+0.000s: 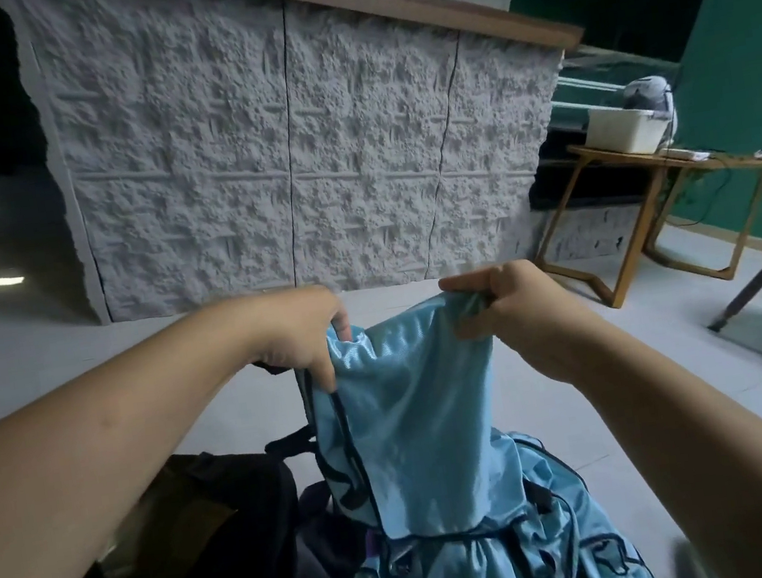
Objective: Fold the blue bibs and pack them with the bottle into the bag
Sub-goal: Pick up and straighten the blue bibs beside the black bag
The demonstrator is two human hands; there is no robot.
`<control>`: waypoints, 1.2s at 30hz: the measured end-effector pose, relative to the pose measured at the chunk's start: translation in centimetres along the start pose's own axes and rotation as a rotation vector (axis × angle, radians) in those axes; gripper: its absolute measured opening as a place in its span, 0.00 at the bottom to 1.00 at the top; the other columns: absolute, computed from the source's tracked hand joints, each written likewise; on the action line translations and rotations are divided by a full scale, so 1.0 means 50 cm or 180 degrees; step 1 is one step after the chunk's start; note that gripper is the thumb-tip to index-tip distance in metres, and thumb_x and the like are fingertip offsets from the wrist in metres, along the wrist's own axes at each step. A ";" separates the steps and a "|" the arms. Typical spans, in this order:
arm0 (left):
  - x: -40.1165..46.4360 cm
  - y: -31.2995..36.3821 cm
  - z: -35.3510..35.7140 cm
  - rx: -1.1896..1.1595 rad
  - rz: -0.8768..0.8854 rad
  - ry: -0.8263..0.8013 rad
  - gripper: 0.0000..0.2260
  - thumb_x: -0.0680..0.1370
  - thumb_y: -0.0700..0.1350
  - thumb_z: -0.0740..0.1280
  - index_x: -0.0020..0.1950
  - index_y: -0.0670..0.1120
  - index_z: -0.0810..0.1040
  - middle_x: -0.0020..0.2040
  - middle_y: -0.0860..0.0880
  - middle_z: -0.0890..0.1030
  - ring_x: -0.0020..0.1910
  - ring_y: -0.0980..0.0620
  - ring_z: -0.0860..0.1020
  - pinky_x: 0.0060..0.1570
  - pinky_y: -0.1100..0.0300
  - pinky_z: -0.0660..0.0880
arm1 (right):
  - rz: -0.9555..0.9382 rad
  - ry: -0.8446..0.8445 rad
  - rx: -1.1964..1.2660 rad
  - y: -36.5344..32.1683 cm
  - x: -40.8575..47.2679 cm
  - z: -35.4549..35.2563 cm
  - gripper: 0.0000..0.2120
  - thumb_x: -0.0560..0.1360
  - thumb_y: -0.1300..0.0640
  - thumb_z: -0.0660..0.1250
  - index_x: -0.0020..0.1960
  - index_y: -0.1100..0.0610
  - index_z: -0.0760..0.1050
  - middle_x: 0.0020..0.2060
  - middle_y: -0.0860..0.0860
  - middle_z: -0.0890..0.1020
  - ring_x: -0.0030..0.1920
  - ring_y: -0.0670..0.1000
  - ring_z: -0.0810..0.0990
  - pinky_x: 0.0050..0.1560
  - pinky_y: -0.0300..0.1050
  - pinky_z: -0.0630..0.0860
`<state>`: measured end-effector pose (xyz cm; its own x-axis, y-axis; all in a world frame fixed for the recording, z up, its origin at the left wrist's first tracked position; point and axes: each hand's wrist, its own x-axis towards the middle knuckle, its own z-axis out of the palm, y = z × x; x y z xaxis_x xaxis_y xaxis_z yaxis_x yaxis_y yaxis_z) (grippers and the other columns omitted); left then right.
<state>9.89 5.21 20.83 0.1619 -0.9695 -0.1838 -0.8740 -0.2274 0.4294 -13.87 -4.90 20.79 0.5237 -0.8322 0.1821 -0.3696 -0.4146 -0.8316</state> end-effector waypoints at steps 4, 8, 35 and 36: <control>0.015 -0.018 0.005 -0.0500 0.0180 0.0322 0.17 0.73 0.31 0.70 0.55 0.49 0.84 0.32 0.45 0.74 0.21 0.51 0.65 0.23 0.62 0.64 | -0.0088 0.0226 -0.0469 0.004 0.001 0.000 0.29 0.69 0.74 0.74 0.66 0.56 0.81 0.52 0.51 0.85 0.51 0.51 0.83 0.54 0.44 0.81; 0.018 -0.047 -0.001 -0.1602 0.0290 0.0369 0.17 0.73 0.30 0.70 0.52 0.50 0.88 0.38 0.43 0.84 0.28 0.46 0.78 0.31 0.56 0.77 | 0.0064 0.0461 -0.0004 0.018 0.012 -0.010 0.23 0.68 0.75 0.73 0.51 0.49 0.87 0.41 0.59 0.83 0.36 0.51 0.79 0.39 0.44 0.80; 0.023 -0.061 0.033 -0.1225 -0.0153 0.0720 0.20 0.59 0.43 0.87 0.45 0.47 0.82 0.40 0.53 0.81 0.41 0.50 0.79 0.39 0.59 0.72 | -0.0175 0.0371 -0.2002 0.041 0.005 0.035 0.11 0.73 0.68 0.64 0.46 0.62 0.85 0.30 0.56 0.77 0.31 0.52 0.68 0.23 0.38 0.62; 0.023 -0.063 0.035 -0.1124 -0.0162 0.0764 0.19 0.60 0.41 0.86 0.46 0.47 0.82 0.40 0.52 0.80 0.42 0.49 0.79 0.39 0.59 0.71 | -0.0139 0.0368 -0.1939 0.040 0.002 0.032 0.11 0.74 0.67 0.64 0.45 0.60 0.86 0.32 0.57 0.81 0.32 0.53 0.72 0.24 0.37 0.64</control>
<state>12.02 4.98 17.75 0.3392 -0.9405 -0.0195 -0.6584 -0.2522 0.7091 -13.31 -5.20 18.32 0.4743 -0.8300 0.2933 -0.7391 -0.5565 -0.3795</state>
